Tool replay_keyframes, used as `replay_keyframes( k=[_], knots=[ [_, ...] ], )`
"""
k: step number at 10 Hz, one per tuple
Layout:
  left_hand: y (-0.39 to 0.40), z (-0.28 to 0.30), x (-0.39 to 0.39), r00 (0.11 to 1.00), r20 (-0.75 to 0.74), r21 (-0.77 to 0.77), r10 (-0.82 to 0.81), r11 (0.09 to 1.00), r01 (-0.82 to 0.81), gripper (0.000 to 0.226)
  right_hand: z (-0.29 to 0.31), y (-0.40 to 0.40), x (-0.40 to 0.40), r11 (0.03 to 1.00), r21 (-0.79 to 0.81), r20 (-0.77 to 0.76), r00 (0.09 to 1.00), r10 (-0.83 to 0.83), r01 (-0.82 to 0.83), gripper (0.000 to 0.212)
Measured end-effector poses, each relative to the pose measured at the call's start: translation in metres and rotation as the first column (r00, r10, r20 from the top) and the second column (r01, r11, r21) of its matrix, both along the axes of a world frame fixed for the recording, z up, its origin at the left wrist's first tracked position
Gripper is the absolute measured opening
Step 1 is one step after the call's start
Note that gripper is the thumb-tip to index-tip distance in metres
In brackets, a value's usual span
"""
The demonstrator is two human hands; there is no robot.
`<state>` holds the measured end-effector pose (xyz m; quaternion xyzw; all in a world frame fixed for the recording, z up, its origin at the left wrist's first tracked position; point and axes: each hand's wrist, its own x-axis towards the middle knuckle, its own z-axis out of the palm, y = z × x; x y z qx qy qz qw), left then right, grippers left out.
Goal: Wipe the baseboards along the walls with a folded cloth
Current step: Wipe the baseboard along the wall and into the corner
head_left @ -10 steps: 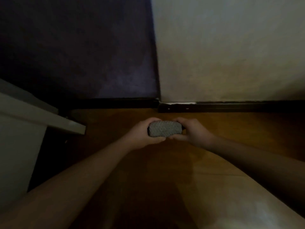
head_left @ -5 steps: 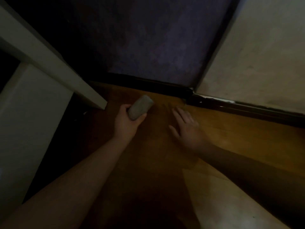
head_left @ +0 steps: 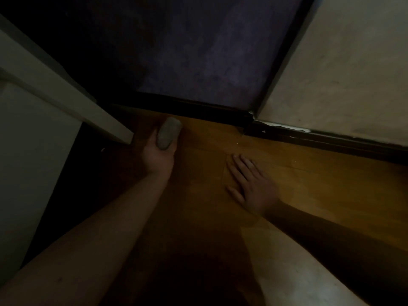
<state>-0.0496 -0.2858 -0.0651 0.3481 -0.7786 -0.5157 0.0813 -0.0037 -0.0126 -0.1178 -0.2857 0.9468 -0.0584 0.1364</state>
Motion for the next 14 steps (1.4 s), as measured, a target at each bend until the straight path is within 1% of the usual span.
replay_keyframes(
  k=[1, 2, 3, 4, 5, 6, 7, 8, 9, 11, 12, 13, 14],
  knots=[
    [-0.007, 0.002, -0.018, 0.995, -0.018, -0.034, 0.095, 0.995, -0.096, 0.050, -0.002, -0.001, -0.003, 1.000, 0.003, -0.005, 1.000, -0.003, 0.003, 0.069],
    [-0.024, 0.004, -0.031, 0.997, -0.015, -0.062, 0.070, 0.996, -0.071, 0.035, -0.003, -0.001, -0.002, 1.000, -0.004, -0.007, 1.000, -0.003, 0.003, 0.067],
    [-0.042, 0.000, -0.044, 0.994, -0.033, -0.300, 0.105, 0.948, -0.111, 0.029, -0.002, -0.001, -0.001, 1.000, -0.019, -0.023, 1.000, -0.003, 0.003, 0.065],
    [-0.045, -0.010, -0.054, 0.909, -0.230, 0.031, 0.347, 0.936, -0.350, 0.033, -0.001, -0.001, -0.001, 1.000, -0.009, -0.030, 1.000, -0.003, 0.003, 0.065],
    [-0.040, -0.016, -0.052, 0.958, -0.188, -0.034, 0.216, 0.974, -0.226, 0.026, 0.001, -0.002, -0.002, 1.000, -0.019, -0.033, 0.999, 0.003, -0.003, 0.066],
    [-0.017, -0.020, -0.050, 0.952, -0.129, 0.270, 0.277, 0.934, -0.235, 0.034, 0.003, -0.001, 0.000, 1.000, -0.028, -0.027, 1.000, 0.000, -0.001, 0.065],
    [0.003, -0.015, -0.051, 0.970, -0.128, 0.122, 0.206, 0.974, -0.191, 0.042, 0.005, 0.000, 0.000, 1.000, -0.027, -0.025, 1.000, 0.000, 0.000, 0.065],
    [0.028, -0.014, -0.032, 0.996, 0.084, -0.112, 0.004, 0.994, 0.006, 0.035, 0.007, 0.000, 0.001, 1.000, -0.024, -0.019, 1.000, -0.001, 0.000, 0.065],
    [0.051, -0.010, -0.029, 0.995, 0.096, -0.078, -0.032, 0.996, 0.039, 0.038, 0.010, -0.002, 0.000, 1.000, -0.023, -0.010, 1.000, -0.006, 0.005, 0.064],
    [0.117, -0.006, -0.025, 0.990, 0.102, -0.069, -0.094, 0.992, 0.101, 0.059, 0.016, -0.005, 0.000, 0.998, -0.070, -0.014, 1.000, -0.005, 0.004, 0.063],
    [0.136, 0.002, -0.025, 0.978, 0.162, -0.144, -0.130, 0.978, 0.154, 0.055, 0.016, -0.004, 0.000, 0.999, -0.050, -0.002, 1.000, 0.012, -0.013, 0.063],
    [0.147, 0.007, -0.024, 0.935, 0.226, -0.210, -0.275, 0.923, 0.322, 0.048, 0.015, -0.004, 0.001, 0.999, -0.045, 0.004, 1.000, 0.009, -0.008, 0.064],
    [0.143, 0.012, -0.028, 0.874, 0.253, -0.226, -0.414, 0.853, 0.470, 0.046, 0.013, -0.001, 0.001, 0.998, -0.057, 0.009, 1.000, 0.008, -0.007, 0.065]
  ],
)
